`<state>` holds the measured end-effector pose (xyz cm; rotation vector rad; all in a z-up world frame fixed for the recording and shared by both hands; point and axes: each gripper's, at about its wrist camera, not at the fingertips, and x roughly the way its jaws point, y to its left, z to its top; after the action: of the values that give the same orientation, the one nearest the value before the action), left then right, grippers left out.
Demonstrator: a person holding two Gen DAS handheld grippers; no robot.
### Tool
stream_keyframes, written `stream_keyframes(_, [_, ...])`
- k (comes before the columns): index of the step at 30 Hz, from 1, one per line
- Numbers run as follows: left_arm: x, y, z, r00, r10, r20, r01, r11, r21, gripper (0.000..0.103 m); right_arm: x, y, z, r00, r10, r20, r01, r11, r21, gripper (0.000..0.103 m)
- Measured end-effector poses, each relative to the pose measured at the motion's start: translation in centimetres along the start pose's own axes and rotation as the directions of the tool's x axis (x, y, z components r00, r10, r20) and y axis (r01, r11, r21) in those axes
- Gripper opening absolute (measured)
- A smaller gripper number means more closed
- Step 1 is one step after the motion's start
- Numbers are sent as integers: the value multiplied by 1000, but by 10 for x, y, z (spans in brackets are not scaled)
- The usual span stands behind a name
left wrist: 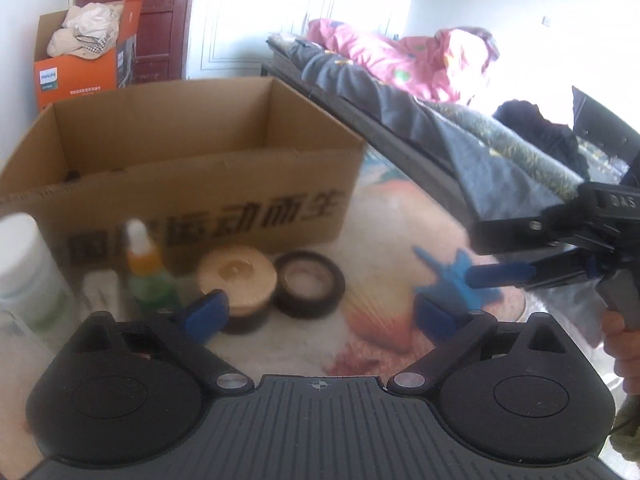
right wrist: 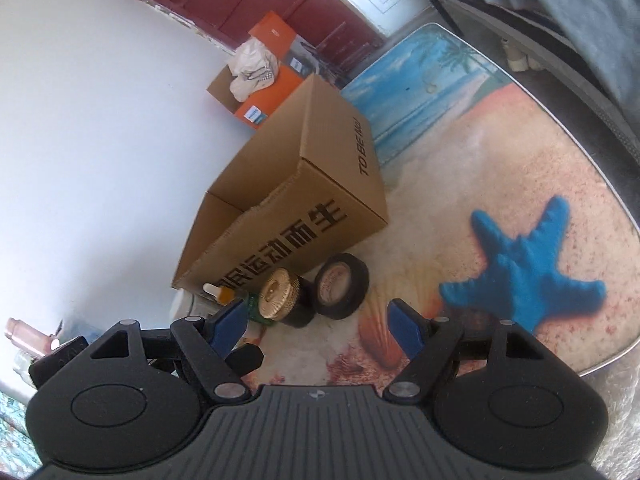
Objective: Organize rigid objects
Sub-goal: 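Move the right gripper back to the black tape roll on the table, then grasp the black electrical tape roll with the right gripper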
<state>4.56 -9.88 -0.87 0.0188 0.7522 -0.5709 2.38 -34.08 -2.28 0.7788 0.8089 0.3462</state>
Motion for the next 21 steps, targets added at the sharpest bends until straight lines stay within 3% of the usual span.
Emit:
stream_keyframes(5, [8, -13, -16, 996, 67, 56, -72, 994, 88, 93, 34, 12, -4, 999, -51, -4, 50, 992, -114, 68])
stream_keyframes(9, [18, -13, -19, 992, 97, 79, -104, 990, 93, 79, 56, 25, -3, 993, -116, 18, 117, 964, -238, 59])
stream_keyframes(13, [23, -24, -24, 987, 121, 104, -137, 976, 167, 74, 78, 25, 1, 988, -153, 11, 149, 944, -295, 51])
stream_keyframes(16, [27, -34, -27, 989, 115, 88, -132, 965, 225, 64, 94, 24, 3, 986, -165, -8, 154, 933, -324, 43])
stream_keyframes(21, [38, -36, -30, 993, 116, 31, -120, 966, 230, 62, 109, 27, 3, 980, -200, -19, 176, 904, -390, 36])
